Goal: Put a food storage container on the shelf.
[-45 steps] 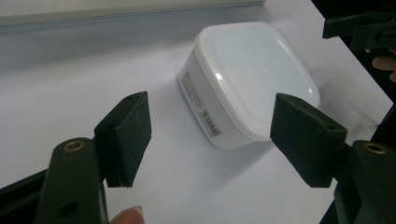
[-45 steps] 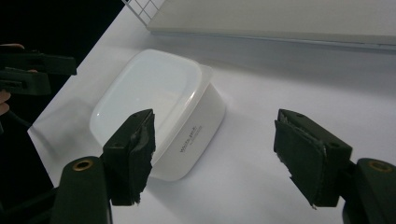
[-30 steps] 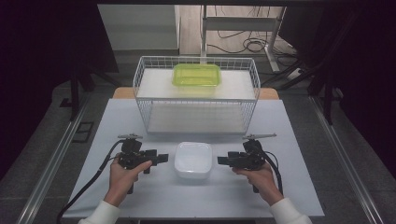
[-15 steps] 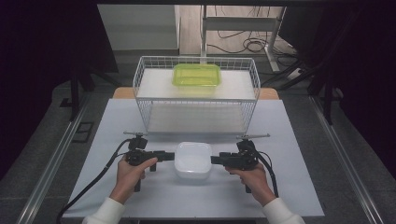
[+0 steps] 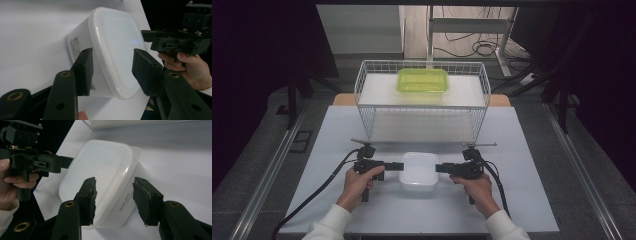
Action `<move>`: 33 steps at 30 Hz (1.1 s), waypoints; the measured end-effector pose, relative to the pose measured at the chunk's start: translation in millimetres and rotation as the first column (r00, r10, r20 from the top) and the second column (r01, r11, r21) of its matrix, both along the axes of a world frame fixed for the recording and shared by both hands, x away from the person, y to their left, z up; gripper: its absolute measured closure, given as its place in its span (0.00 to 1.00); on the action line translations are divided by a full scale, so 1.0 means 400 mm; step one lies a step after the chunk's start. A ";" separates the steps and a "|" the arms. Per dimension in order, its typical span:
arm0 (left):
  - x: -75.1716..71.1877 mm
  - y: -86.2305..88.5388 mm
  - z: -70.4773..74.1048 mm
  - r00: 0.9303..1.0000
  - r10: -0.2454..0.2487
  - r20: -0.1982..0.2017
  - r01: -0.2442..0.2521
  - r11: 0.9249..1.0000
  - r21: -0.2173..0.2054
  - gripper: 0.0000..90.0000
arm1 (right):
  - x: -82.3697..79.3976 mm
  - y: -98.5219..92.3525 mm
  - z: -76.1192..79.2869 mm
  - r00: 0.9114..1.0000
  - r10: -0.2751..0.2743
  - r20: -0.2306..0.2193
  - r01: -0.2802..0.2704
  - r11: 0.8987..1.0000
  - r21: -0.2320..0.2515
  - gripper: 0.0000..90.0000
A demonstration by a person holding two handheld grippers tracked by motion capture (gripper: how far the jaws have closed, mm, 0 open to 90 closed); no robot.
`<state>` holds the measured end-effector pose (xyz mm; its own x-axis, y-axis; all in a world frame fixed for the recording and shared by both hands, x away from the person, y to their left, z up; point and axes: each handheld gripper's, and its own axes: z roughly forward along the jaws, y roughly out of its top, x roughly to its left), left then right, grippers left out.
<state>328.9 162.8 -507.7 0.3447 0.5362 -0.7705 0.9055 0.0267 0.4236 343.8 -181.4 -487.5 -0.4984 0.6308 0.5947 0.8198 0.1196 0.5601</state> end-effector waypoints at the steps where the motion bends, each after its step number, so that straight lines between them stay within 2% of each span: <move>1: 0.001 -0.001 -0.002 1.000 -0.003 -0.002 0.003 1.000 -0.006 0.58 | 0.000 -0.002 -0.001 1.000 -0.001 -0.005 0.001 1.000 0.005 0.60; 6: 0.005 -0.004 -0.010 1.000 -0.003 -0.015 0.002 1.000 -0.011 0.62 | 0.001 -0.005 -0.010 1.000 0.002 -0.016 -0.001 1.000 0.014 0.62; 10: 0.008 -0.007 -0.022 1.000 -0.015 -0.027 0.015 1.000 0.001 0.70 | 0.004 0.004 -0.020 0.999 0.016 -0.031 -0.015 1.000 0.025 0.68; 12: 0.008 -0.005 -0.024 0.999 -0.013 -0.032 0.013 1.000 -0.008 0.73 | 0.004 0.005 -0.022 0.999 0.018 -0.038 -0.017 1.000 0.024 0.68; 15: 0.003 0.002 -0.023 0.999 0.002 -0.036 -0.003 1.000 -0.027 0.77 | 0.005 0.005 -0.029 0.997 0.002 -0.073 0.002 0.999 0.054 0.72; 16: 0.001 0.002 -0.021 0.999 0.004 -0.036 -0.005 1.000 -0.025 0.78 | 0.004 0.000 -0.035 0.994 -0.019 -0.111 0.029 0.995 0.094 0.75; 17: -0.002 0.001 -0.019 1.000 0.004 -0.031 -0.004 1.000 -0.018 0.79 | 0.003 -0.003 -0.037 0.992 -0.023 -0.125 0.037 0.993 0.109 0.76; 20: -0.012 0.000 -0.011 1.000 0.009 -0.029 -0.009 1.000 -0.010 0.80 | -0.003 -0.004 -0.032 0.992 -0.023 -0.125 0.037 0.993 0.112 0.78; 26: -0.028 0.005 0.012 0.999 0.040 0.020 -0.041 0.999 0.007 0.87 | -0.015 -0.009 -0.017 0.993 -0.015 -0.113 0.030 0.991 0.130 0.86; 31: -0.037 0.004 0.019 0.998 0.032 0.048 -0.034 0.999 0.031 0.88 | -0.022 -0.004 -0.002 0.998 0.003 -0.057 0.003 0.994 0.111 0.88; 33: -0.040 0.005 0.022 0.998 0.033 0.056 -0.035 0.999 0.027 0.88 | -0.022 -0.004 0.001 0.999 0.009 -0.040 -0.005 0.994 0.106 0.88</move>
